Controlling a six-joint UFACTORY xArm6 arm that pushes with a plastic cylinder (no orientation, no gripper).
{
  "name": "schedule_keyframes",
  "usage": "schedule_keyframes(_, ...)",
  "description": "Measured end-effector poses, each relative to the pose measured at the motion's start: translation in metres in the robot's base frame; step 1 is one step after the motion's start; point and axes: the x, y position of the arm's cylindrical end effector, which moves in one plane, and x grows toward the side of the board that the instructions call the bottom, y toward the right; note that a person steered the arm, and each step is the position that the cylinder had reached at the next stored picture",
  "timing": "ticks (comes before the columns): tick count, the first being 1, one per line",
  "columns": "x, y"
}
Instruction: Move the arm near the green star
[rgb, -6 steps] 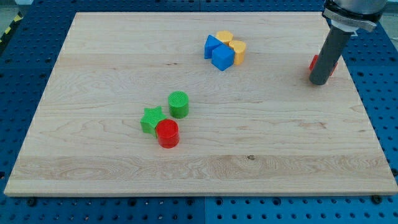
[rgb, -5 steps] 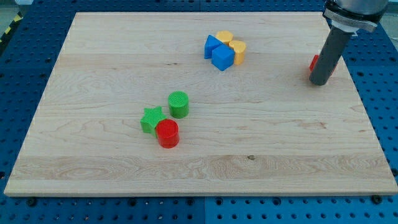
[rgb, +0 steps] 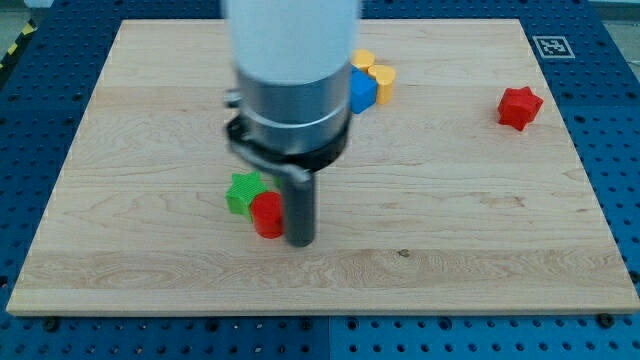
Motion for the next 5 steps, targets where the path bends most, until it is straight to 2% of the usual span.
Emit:
schedule_keyframes(1,0.023,-0.036)
schedule_keyframes(2,-0.023,-0.1)
schedule_keyframes(3,-0.045,-0.106)
schedule_keyframes(4,-0.051,-0.082)
schedule_keyframes(5,-0.051,-0.025)
